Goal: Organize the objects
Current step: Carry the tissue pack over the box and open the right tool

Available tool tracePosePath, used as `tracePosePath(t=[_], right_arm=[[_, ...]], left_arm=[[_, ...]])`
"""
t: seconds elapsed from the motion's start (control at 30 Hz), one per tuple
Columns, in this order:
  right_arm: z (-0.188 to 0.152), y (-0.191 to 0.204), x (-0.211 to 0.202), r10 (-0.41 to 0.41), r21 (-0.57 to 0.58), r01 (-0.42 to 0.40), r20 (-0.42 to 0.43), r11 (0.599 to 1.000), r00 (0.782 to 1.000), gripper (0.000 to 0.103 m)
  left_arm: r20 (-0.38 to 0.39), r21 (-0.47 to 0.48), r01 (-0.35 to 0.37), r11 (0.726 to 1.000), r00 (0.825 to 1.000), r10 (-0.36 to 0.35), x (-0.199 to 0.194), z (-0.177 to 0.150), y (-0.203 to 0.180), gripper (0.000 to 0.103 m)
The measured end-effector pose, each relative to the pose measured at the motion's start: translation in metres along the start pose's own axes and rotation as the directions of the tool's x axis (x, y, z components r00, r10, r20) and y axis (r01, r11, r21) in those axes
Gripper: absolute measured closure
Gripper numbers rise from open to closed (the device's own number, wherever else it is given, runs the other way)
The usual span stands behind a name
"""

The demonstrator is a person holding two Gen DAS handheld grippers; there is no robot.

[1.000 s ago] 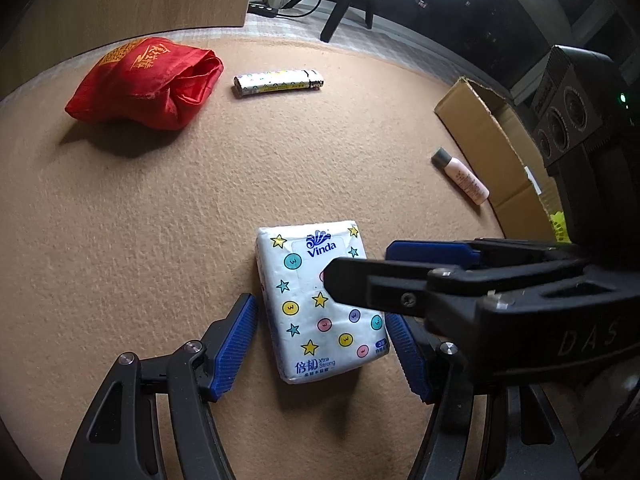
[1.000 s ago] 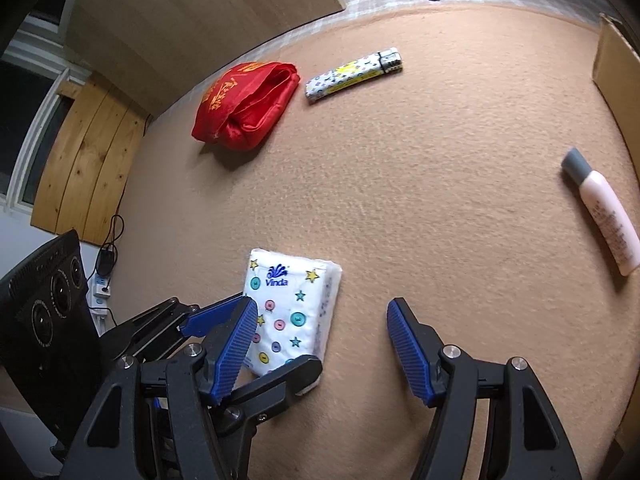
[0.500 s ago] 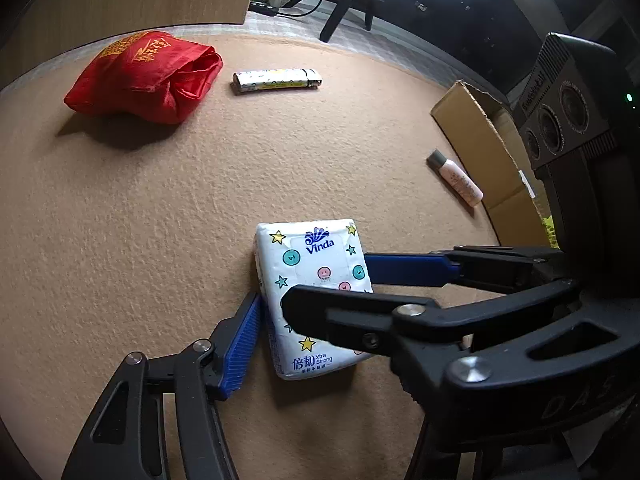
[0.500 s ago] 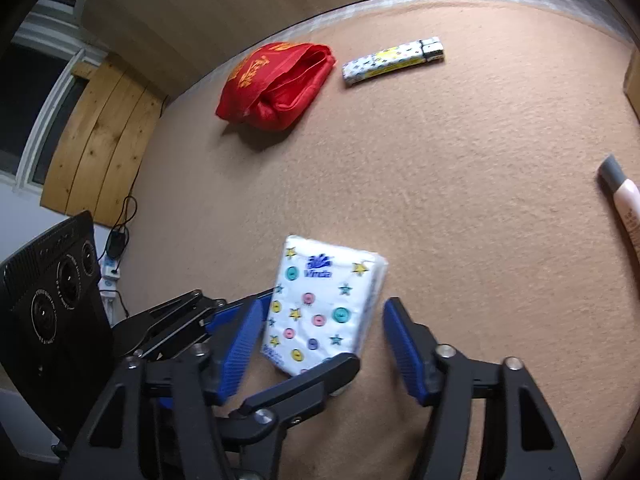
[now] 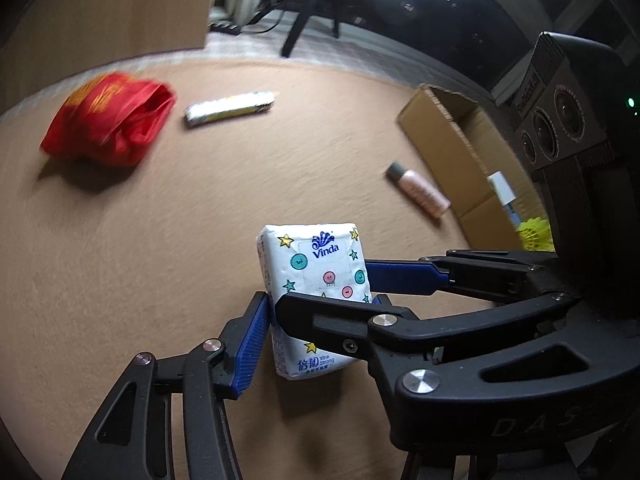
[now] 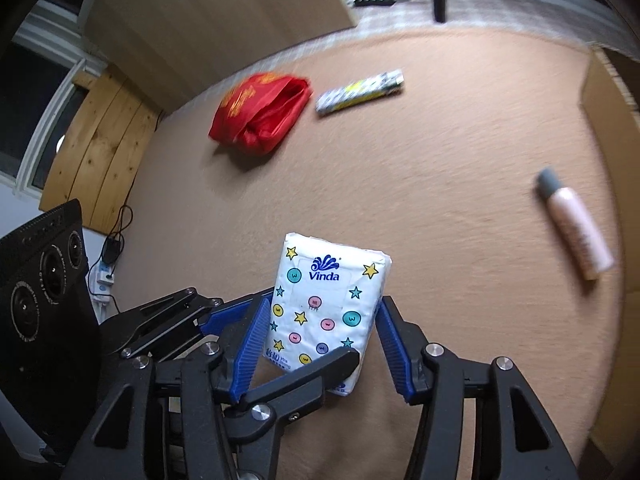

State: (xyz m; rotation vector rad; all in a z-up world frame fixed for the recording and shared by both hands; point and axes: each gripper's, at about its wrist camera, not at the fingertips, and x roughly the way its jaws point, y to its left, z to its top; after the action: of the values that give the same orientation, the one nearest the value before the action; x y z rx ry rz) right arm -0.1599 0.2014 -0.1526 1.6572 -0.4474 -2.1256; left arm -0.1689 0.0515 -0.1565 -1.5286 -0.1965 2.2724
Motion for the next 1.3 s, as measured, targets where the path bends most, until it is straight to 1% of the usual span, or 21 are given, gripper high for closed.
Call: tracePosePath(t=[0.23, 0.33, 0.47, 0.6, 0.73, 0.87, 0.97, 1.13, 1.17, 1.2, 1.27, 1.3], right_arm=[[0.007, -0.033, -0.050, -0.045, 0.027, 0.043, 0.086, 0.999, 0.995, 0.052], [0.012, -0.048, -0.070, -0.068, 0.031, 0.065, 0.117, 0.997, 0.991, 0.052], [0.021, -0.069, -0.097, -0.107, 0.046, 0.101, 0.166, 0.994, 0.980, 0.052], [0.030, -0.091, -0.120, -0.153, 0.061, 0.143, 0.208, 0.988, 0.966, 0.053], [0.039, -0.113, -0.135, -0.185, 0.080, 0.171, 0.233, 0.982, 0.955, 0.054], [0.046, -0.139, -0.146, -0.196, 0.106, 0.174, 0.252, 0.979, 0.947, 0.054], [0.049, -0.156, -0.148, -0.207, 0.134, 0.177, 0.264, 0.975, 0.942, 0.054], [0.049, -0.176, -0.150, -0.212, 0.161, 0.174, 0.261, 0.971, 0.942, 0.054], [0.049, -0.178, -0.150, -0.217, 0.160, 0.179, 0.259, 0.971, 0.941, 0.053], [0.050, -0.179, -0.150, -0.230, 0.158, 0.194, 0.258, 0.968, 0.938, 0.051], [0.050, -0.179, -0.150, -0.259, 0.156, 0.225, 0.250, 0.962, 0.933, 0.043], [0.049, -0.180, -0.151, -0.269, 0.156, 0.235, 0.251, 0.959, 0.930, 0.041]], left_arm=[[0.032, 0.082, 0.020, 0.996, 0.999, -0.022, 0.005, 0.029, -0.053, 0.049], [0.047, 0.130, 0.024, 0.991, 0.998, -0.031, 0.011, 0.048, -0.081, 0.049], [0.070, 0.173, 0.036, 0.984, 0.996, -0.049, 0.019, 0.071, -0.113, 0.050], [0.064, 0.183, 0.071, 0.981, 0.994, -0.084, 0.033, 0.097, -0.141, 0.051], [0.069, 0.206, 0.072, 0.976, 0.994, -0.088, 0.045, 0.115, -0.166, 0.052], [0.070, 0.216, 0.081, 0.973, 0.993, -0.098, 0.063, 0.133, -0.188, 0.052], [0.063, 0.211, 0.092, 0.973, 0.992, -0.108, 0.078, 0.140, -0.198, 0.053], [0.053, 0.215, 0.088, 0.973, 0.993, -0.102, 0.096, 0.146, -0.210, 0.053], [0.055, 0.221, 0.082, 0.972, 0.994, -0.096, 0.099, 0.147, -0.213, 0.052], [0.056, 0.224, 0.076, 0.972, 0.994, -0.091, 0.101, 0.147, -0.215, 0.050], [0.046, 0.222, 0.068, 0.973, 0.996, -0.080, 0.103, 0.147, -0.216, 0.030], [0.045, 0.219, 0.064, 0.974, 0.996, -0.076, 0.102, 0.147, -0.215, 0.028]])
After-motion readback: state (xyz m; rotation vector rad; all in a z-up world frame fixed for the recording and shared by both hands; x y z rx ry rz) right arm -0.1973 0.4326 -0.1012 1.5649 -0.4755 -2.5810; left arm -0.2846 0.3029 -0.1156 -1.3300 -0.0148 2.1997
